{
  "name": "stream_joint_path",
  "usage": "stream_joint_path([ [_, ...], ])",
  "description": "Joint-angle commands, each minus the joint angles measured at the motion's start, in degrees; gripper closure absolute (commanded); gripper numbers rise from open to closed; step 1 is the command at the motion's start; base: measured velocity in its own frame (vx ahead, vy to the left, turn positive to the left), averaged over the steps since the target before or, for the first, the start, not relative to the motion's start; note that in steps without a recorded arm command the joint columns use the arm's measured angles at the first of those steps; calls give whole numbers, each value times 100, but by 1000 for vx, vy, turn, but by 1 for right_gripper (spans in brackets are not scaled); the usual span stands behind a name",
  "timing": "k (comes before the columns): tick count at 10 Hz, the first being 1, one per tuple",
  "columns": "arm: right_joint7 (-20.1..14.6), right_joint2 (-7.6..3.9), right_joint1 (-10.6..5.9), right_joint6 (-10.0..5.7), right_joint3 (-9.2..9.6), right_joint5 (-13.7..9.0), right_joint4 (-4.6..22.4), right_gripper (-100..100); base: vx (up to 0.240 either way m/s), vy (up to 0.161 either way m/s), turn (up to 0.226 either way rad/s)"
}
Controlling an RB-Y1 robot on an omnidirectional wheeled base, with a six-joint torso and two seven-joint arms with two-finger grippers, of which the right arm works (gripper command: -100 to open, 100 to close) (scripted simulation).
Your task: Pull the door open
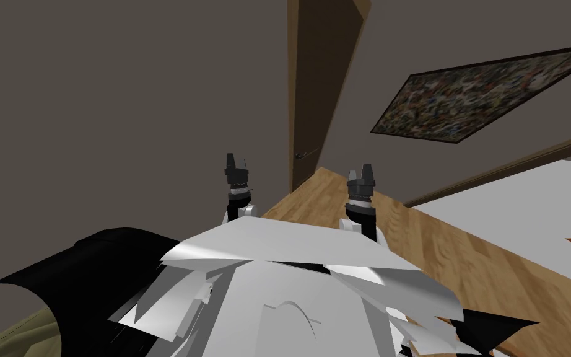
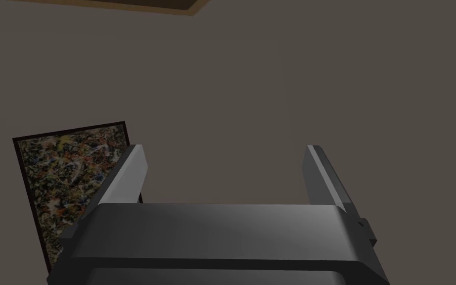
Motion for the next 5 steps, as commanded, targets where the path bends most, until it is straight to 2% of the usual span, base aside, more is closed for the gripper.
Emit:
stream_joint_path([
  [1, -43, -65, -55, -47, 54, -25, 189, -100, 83, -36, 124],
  [5, -174, -268, -247, -168, 165, -115, 760, -100, 86, -51, 155],
])
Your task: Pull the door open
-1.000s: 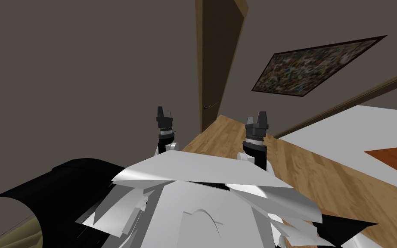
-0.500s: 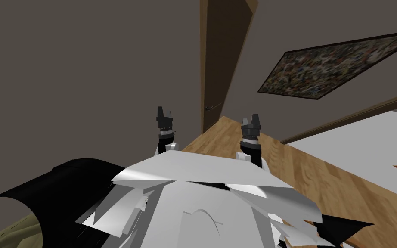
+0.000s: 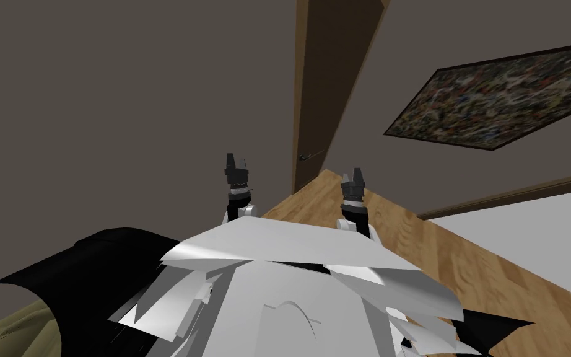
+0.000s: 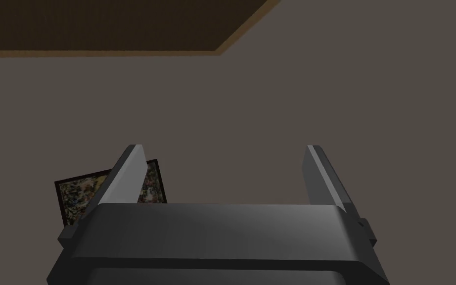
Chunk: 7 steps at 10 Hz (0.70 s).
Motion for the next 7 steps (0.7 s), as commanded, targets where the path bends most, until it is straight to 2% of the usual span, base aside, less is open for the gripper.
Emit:
stream_joint_path([
  [1, -60, -86, -109, -42, 43, -39, 261, -100, 86, -63, 133],
  [2, -97, -140, -162, -75, 74, -64, 408, -100, 91, -59, 150],
  [3, -97, -140, -162, -75, 74, -64, 420, -100, 58, -39, 70],
  [7, -245, -363, -380, -213, 200, -166, 1067, -100, 69, -52, 164],
])
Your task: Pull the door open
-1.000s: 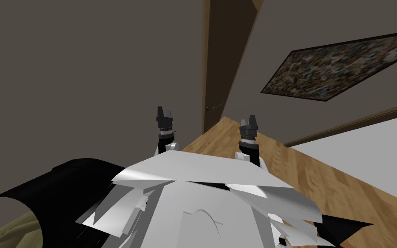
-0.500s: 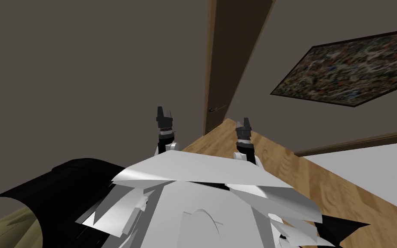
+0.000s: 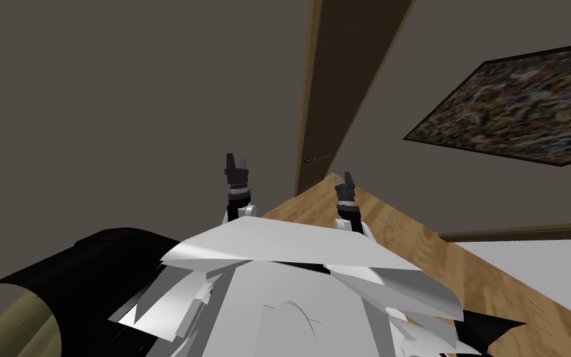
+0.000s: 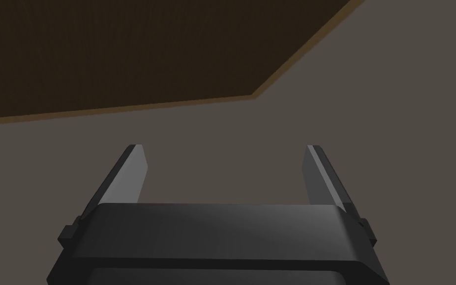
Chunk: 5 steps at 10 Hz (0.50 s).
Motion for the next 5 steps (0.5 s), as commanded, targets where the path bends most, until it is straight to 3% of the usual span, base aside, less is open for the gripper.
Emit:
stream_joint_path([
  [1, -72, -99, -85, -97, 49, -47, 286, -100, 93, -77, 145],
  [4, -189, -272, -257, -206, 149, -127, 804, -100, 76, -78, 191],
  [5, -189, -272, -257, -206, 149, -127, 816, -100, 46, -58, 37],
])
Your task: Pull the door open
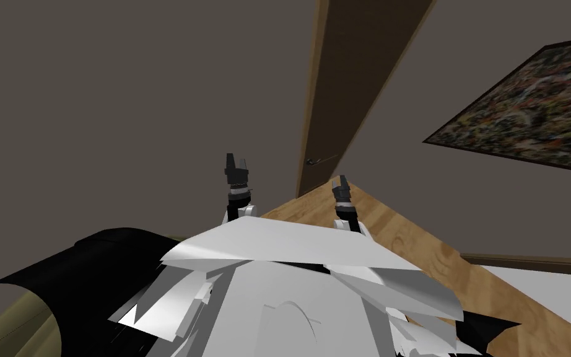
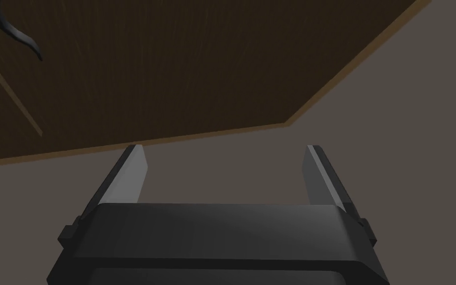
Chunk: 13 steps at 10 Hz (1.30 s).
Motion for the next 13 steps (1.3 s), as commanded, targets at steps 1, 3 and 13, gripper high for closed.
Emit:
stream_joint_path([
  [1, -39, -58, -96, -81, 41, -29, 272, -100, 42, -39, 102],
  [3, -118, -175, -212, -154, 109, -84, 618, -100, 58, -53, 193],
  [13, -468, -679, -726, -479, 406, -325, 2145, -100, 60, -82, 156],
])
